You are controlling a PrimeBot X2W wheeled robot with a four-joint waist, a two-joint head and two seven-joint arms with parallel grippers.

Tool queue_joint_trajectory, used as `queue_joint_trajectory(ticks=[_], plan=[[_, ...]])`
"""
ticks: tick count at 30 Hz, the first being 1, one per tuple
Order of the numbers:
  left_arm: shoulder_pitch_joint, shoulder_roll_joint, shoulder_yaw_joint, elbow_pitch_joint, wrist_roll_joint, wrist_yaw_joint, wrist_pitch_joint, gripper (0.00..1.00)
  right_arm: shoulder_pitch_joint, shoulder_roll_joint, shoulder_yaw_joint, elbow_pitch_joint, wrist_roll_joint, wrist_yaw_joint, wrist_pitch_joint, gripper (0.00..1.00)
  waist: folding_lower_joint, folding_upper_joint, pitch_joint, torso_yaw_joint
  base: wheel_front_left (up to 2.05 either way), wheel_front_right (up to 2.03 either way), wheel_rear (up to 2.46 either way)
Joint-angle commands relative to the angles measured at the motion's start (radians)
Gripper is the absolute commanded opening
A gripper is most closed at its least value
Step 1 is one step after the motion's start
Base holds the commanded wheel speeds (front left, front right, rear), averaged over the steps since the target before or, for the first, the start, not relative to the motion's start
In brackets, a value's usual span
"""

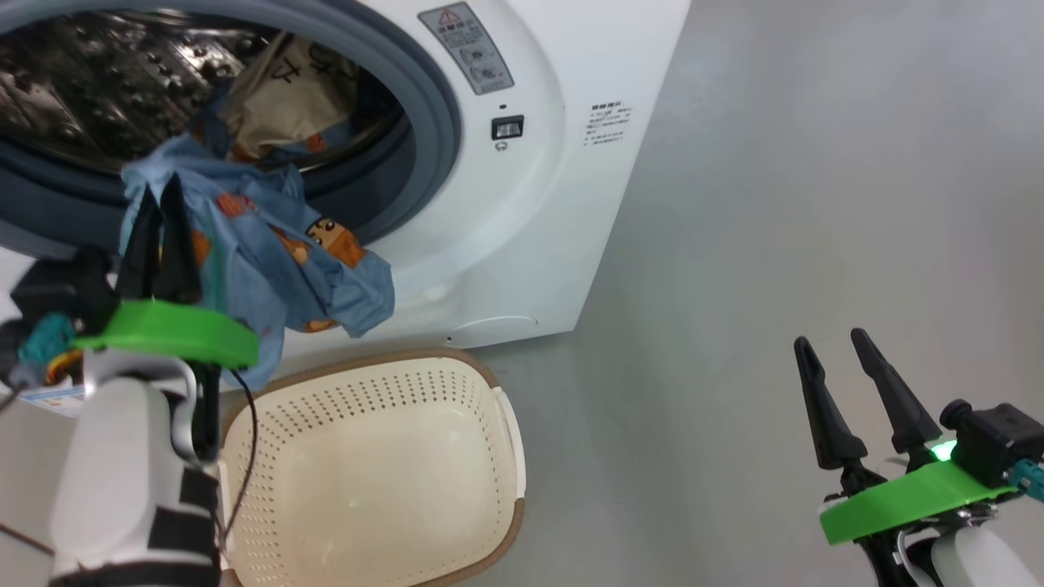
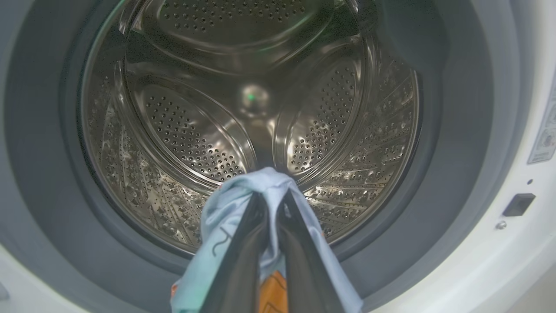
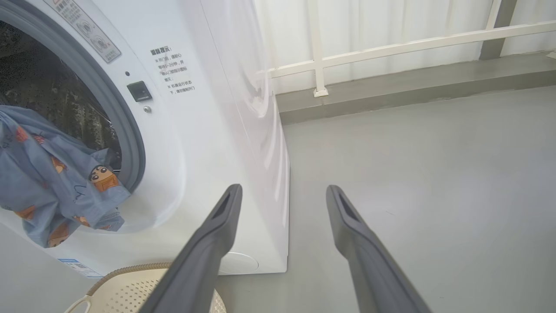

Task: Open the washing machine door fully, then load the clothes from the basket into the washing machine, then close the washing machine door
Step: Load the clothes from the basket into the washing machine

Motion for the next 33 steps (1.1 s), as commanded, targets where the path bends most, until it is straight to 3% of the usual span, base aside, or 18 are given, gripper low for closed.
queue_joint_trajectory(ticks=[1, 19, 28, 33], plan=[[-0.058, 0.043, 0.025, 0.019, 0.014, 0.011, -0.006, 0.00, -0.030, -0.013, 0.019, -0.028, -0.008, 0.005, -0.008, 1.00, -0.0001, -0.0001, 0.017, -0.011, 0.00, 0.00, 0.00], [-0.463, 0.122, -0.020, 0.493, 0.074, 0.061, -0.006, 0.00, -0.109, 0.019, 0.054, -0.030, 0.001, 0.005, -0.008, 1.00, -0.0001, -0.0001, 0.150, -0.081, 0.00, 0.00, 0.00], [-0.606, 0.154, -0.053, 0.608, 0.098, 0.078, -0.006, 0.00, -0.144, 0.035, 0.074, -0.031, 0.005, 0.005, -0.008, 1.00, -0.0001, -0.0001, 0.207, -0.123, 0.00, 0.00, 0.00], [-0.661, 0.178, -0.062, 0.596, 0.105, 0.095, -0.006, 0.00, -0.163, 0.044, 0.087, -0.033, 0.007, 0.005, -0.008, 1.00, -0.0001, -0.0001, 0.237, -0.148, 0.00, 0.00, 0.00]])
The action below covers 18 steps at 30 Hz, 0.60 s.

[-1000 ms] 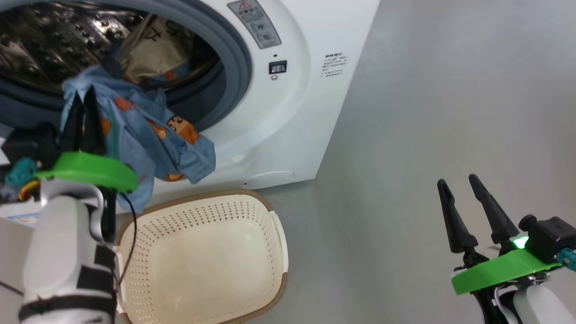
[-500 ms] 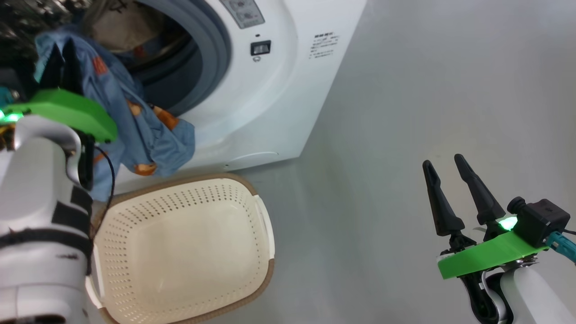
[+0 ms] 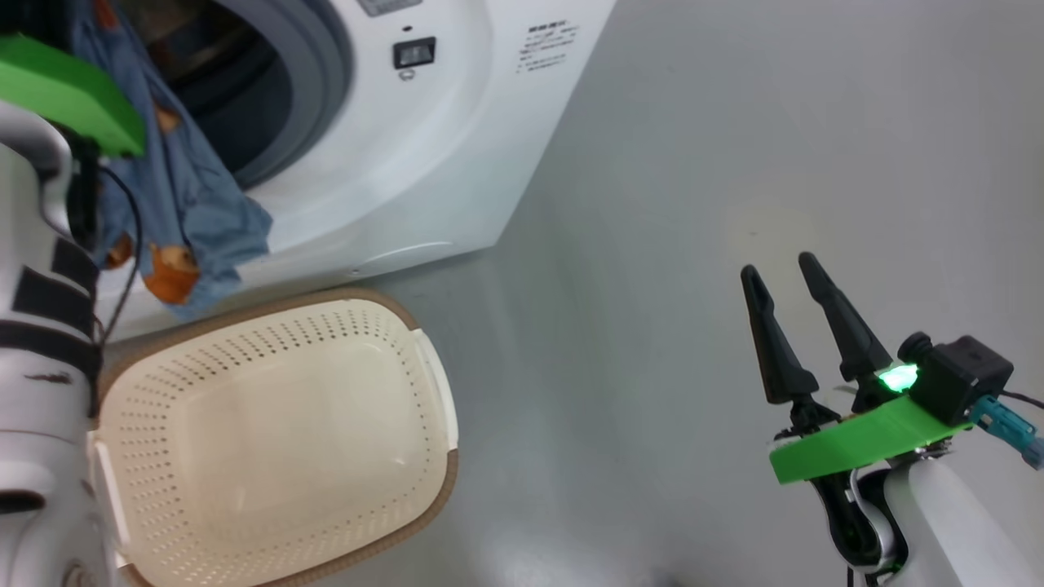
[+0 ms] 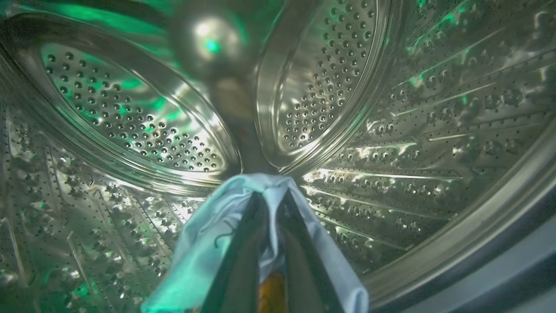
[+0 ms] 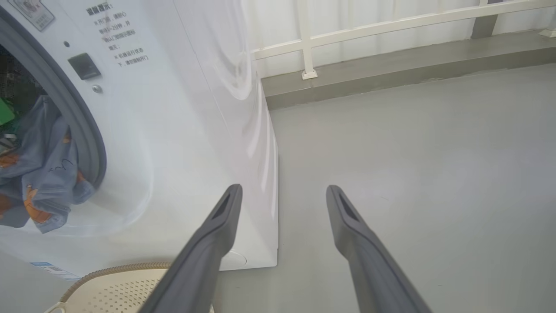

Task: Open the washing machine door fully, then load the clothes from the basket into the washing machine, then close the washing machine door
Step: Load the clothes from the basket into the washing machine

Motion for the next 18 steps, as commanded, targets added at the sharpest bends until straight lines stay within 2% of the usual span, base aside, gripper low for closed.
queue_joint_trajectory(ticks=[1, 14, 18], plan=[[-0.025, 0.049, 0.004, -0.040, 0.017, 0.008, -0.006, 0.00, -0.013, -0.007, 0.019, -0.023, 0.005, 0.005, -0.008, 1.00, -0.0001, 0.0000, 0.024, -0.022, 0.00, 0.00, 0.00], [-0.004, 0.087, 0.021, -0.384, 0.031, 0.028, -0.006, 0.00, -0.039, 0.010, 0.020, -0.030, 0.008, 0.005, -0.008, 1.00, -0.0001, 0.0000, 0.079, -0.043, 0.00, 0.00, 0.00], [0.023, 0.085, 0.026, -0.432, 0.037, 0.031, -0.006, 0.00, -0.044, 0.013, 0.022, -0.029, 0.009, 0.005, -0.008, 1.00, -0.0001, 0.0000, 0.084, -0.043, 0.00, 0.00, 0.00]])
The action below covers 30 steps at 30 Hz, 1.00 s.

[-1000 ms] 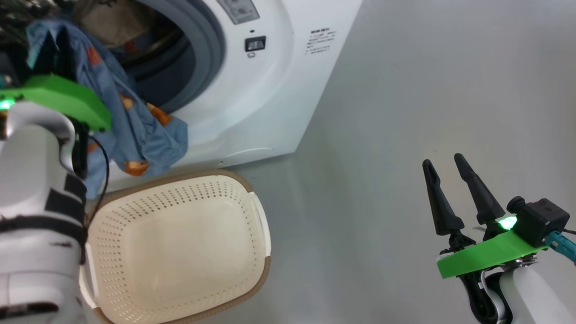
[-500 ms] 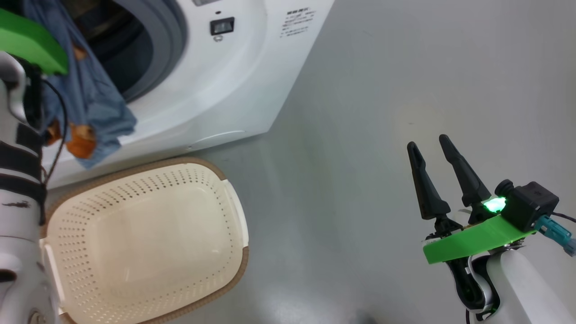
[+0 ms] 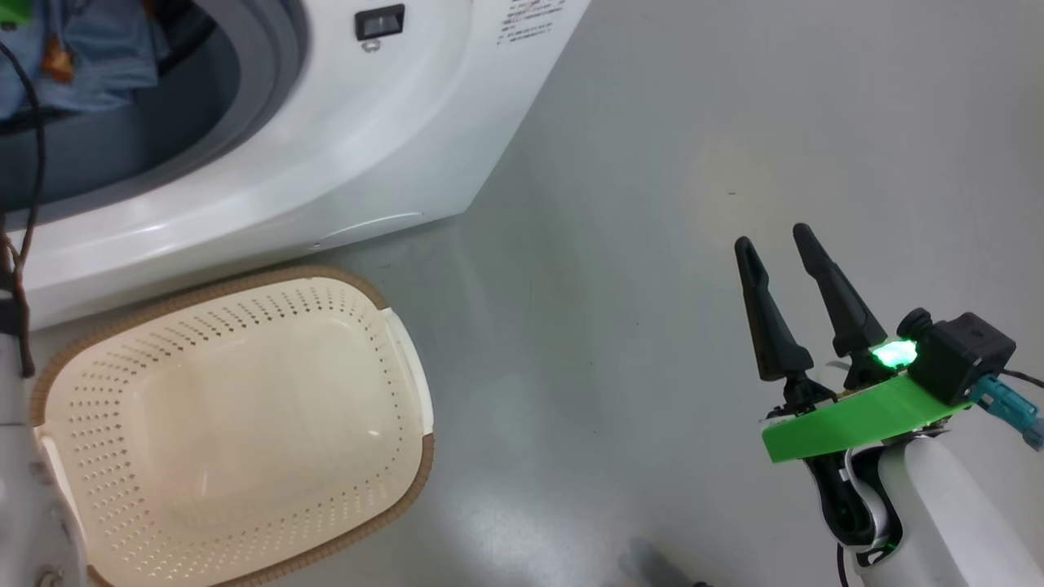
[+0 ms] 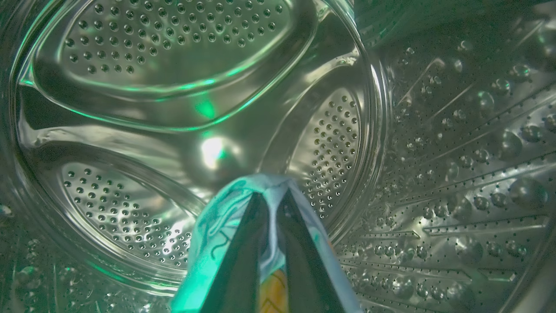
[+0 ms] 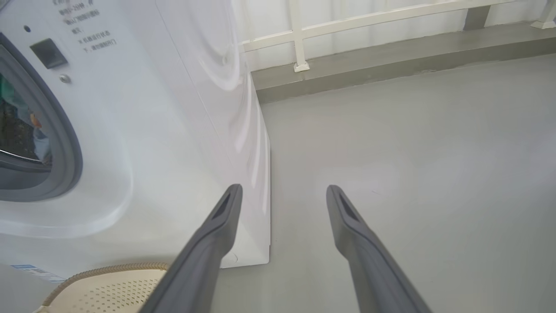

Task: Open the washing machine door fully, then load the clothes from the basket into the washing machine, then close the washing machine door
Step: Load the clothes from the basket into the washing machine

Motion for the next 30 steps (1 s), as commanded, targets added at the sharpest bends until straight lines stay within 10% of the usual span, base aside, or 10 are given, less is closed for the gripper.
queue_joint_trajectory(ticks=[1, 6, 9, 10, 30], plan=[[0.024, 0.038, 0.013, -0.038, 0.010, 0.006, -0.005, 0.00, 0.002, -0.005, 0.021, -0.022, 0.002, 0.005, -0.008, 1.00, -0.0001, 0.0000, 0.002, -0.001, 0.00, 0.00, 0.00], [0.051, 0.034, 0.013, 0.047, 0.009, 0.000, -0.005, 0.01, -0.001, -0.005, 0.024, -0.021, 0.005, 0.005, -0.008, 1.00, -0.0001, 0.0000, 0.001, -0.001, 0.00, 0.00, 0.00], [0.047, 0.035, 0.008, 0.156, 0.007, -0.005, -0.005, 0.53, 0.002, -0.006, 0.024, -0.020, 0.005, 0.005, -0.008, 1.00, -0.0001, 0.0000, -0.004, -0.001, 0.00, 0.00, 0.00], [0.042, 0.036, 0.004, 0.193, 0.009, -0.008, -0.005, 0.97, 0.003, -0.007, 0.023, -0.019, 0.005, 0.005, -0.008, 1.00, -0.0001, 0.0000, -0.005, 0.000, 0.00, 0.00, 0.00], [-0.028, 0.027, -0.017, 0.457, -0.028, -0.043, -0.001, 1.00, 0.008, -0.016, 0.018, -0.019, 0.002, 0.005, -0.008, 1.00, -0.0001, 0.0000, -0.032, 0.012, 0.00, 0.00, 0.00]])
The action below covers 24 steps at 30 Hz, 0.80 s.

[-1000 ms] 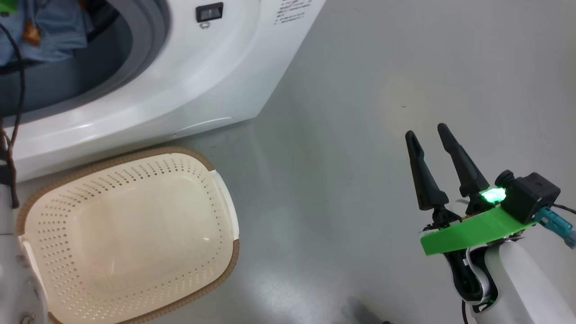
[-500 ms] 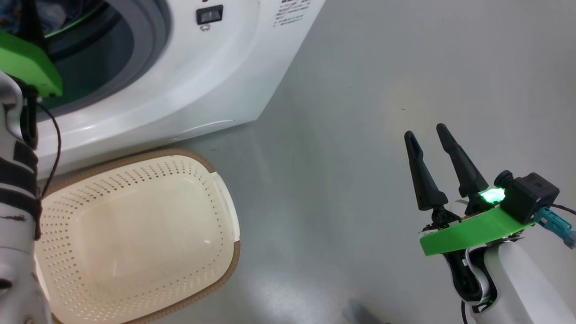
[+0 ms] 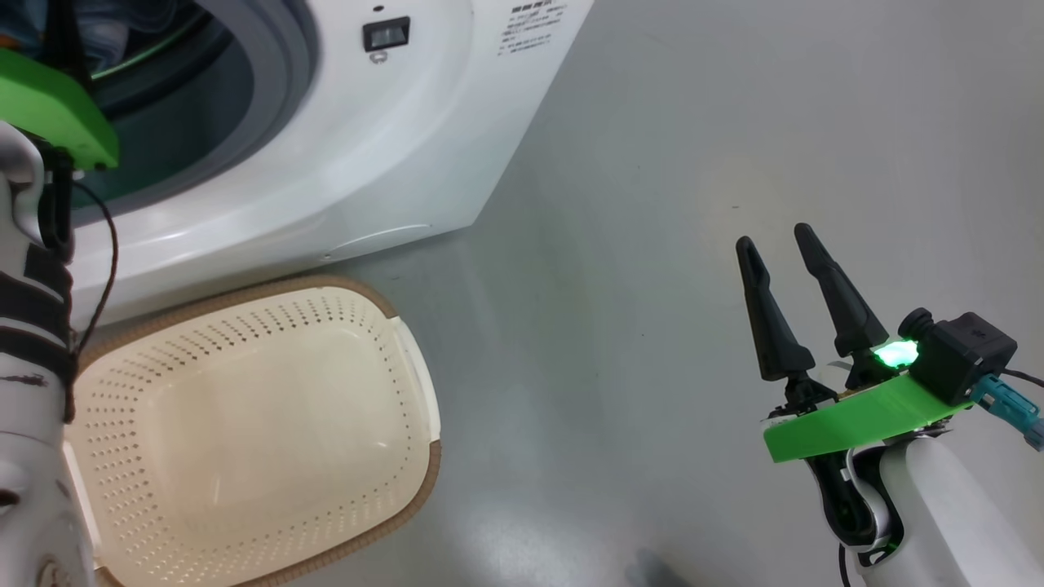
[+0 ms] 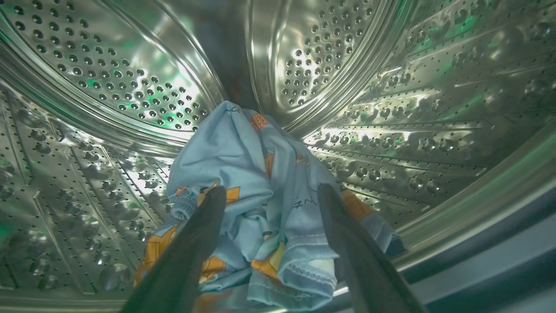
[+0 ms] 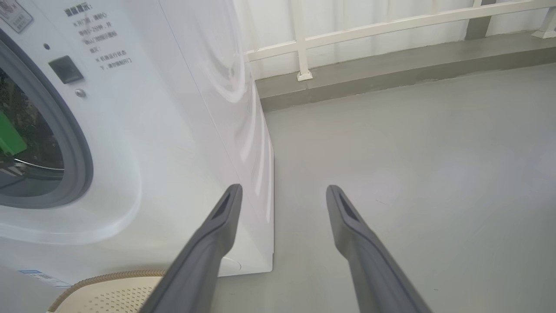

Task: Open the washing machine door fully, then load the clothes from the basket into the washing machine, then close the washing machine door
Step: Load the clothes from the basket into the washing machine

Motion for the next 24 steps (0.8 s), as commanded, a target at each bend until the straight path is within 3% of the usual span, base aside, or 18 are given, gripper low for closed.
queue_joint_trajectory(ticks=[1, 24], plan=[[0.011, 0.029, 0.017, -0.033, -0.020, -0.007, -0.011, 1.00, 0.011, -0.015, 0.014, -0.020, 0.002, 0.005, -0.008, 1.00, 0.0000, -0.0001, -0.005, 0.004, 0.00, 0.00, 0.00], [0.386, -0.088, 0.120, -0.492, -0.056, -0.031, -0.014, 1.00, 0.039, -0.055, -0.006, -0.018, -0.010, 0.005, -0.008, 1.00, 0.0000, -0.0001, -0.105, 0.070, 0.00, 0.00, 0.00]])
